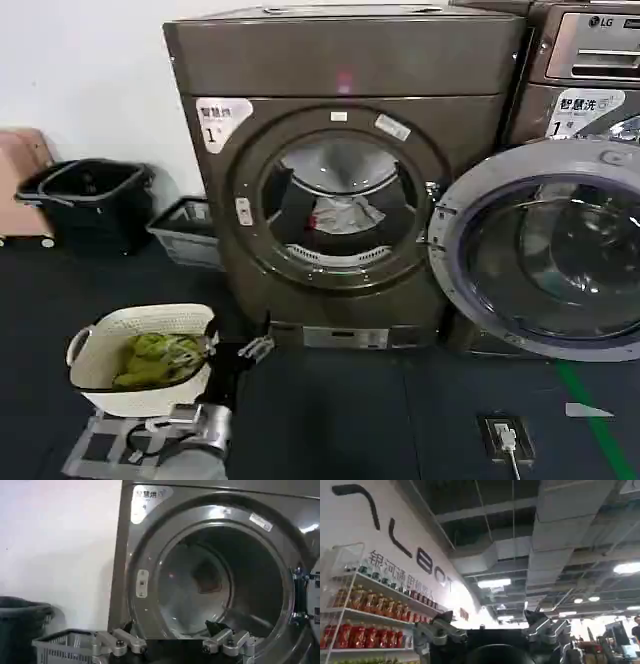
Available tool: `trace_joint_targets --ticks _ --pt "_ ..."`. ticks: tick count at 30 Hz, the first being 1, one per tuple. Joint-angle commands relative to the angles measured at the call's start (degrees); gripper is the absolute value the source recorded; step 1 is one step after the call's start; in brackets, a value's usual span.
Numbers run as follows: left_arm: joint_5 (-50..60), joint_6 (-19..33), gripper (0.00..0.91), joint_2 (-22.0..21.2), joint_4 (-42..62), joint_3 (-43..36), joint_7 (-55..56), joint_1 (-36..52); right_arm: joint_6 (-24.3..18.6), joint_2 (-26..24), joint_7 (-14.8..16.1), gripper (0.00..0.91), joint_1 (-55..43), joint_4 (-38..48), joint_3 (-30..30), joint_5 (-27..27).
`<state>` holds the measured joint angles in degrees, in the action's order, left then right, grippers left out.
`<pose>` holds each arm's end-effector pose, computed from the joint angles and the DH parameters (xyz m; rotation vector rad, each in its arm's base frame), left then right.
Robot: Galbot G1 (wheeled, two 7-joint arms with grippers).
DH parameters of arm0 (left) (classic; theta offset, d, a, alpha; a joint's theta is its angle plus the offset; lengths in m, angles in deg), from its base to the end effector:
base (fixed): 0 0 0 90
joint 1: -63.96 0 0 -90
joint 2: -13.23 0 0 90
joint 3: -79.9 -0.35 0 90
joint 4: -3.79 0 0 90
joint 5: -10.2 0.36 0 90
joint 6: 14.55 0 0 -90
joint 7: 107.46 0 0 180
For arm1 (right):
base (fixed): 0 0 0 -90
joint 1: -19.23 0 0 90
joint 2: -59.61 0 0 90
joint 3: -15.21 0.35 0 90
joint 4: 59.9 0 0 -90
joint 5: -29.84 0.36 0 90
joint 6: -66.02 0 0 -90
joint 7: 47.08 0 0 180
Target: Grasp the clothes from the dryer.
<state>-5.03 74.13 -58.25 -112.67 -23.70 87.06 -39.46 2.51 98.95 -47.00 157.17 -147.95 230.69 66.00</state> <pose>0.2574 -0.0116 -0.2710 0.1511 3.0254 -0.0764 -0.1422 -0.4659 0.1530 1.7588 2.0335 -0.4552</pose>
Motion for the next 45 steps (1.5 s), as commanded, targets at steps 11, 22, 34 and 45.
trace_joint_targets --ticks 11,22,34,45 --pt "0.37 0.12 0.907 -0.08 -1.22 0.53 -0.02 -0.73 -2.48 0.33 1.24 0.907 0.04 -0.63 -0.31 3.36" --pt "0.93 0.09 0.907 -0.55 -0.85 0.11 -0.05 -0.58 -2.47 0.25 1.31 0.907 0.29 -0.69 -0.04 3.48" --pt "1.44 0.09 0.907 -0.82 -0.87 -0.72 -0.12 -0.7 -2.52 0.42 1.39 0.907 0.83 -0.69 0.4 3.79" --pt "1.72 0.15 0.907 -0.88 -0.67 -0.97 -0.17 -0.81 -2.44 0.5 1.73 0.907 0.87 -0.67 0.55 3.81"
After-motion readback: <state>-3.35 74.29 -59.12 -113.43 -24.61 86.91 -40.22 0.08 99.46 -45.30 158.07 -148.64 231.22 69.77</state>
